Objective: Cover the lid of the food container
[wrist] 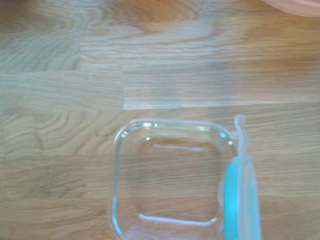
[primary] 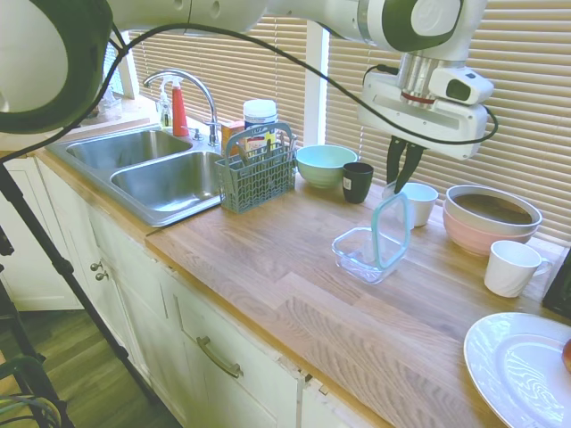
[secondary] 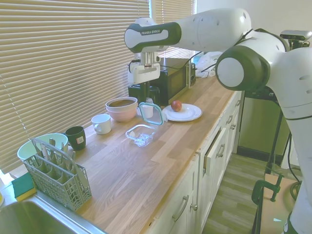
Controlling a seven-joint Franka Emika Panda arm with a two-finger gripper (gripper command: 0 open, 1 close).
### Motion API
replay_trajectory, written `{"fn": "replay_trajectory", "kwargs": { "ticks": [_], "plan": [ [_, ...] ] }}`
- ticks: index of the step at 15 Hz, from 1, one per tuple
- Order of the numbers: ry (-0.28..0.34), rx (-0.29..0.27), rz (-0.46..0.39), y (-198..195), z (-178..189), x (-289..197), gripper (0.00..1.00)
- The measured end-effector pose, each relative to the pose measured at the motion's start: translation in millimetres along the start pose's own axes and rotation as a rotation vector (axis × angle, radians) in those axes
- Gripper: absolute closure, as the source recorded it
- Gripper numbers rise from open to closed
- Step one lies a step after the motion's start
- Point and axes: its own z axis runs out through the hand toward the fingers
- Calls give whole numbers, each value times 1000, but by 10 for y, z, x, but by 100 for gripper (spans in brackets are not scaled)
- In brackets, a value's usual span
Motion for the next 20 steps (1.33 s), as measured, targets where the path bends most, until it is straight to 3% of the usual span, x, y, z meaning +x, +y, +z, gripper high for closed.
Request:
{"fn": "replay_trajectory", "kwargs": {
  "ticks": [10, 14, 20],
  "plan": [
    [22, -79, -61, -688, 482, -285, 100],
    [55, -134, -115, -1021, 890, -516, 100],
    [76, -184, -157, -1113, 1276, -698, 100]
  ]
}}
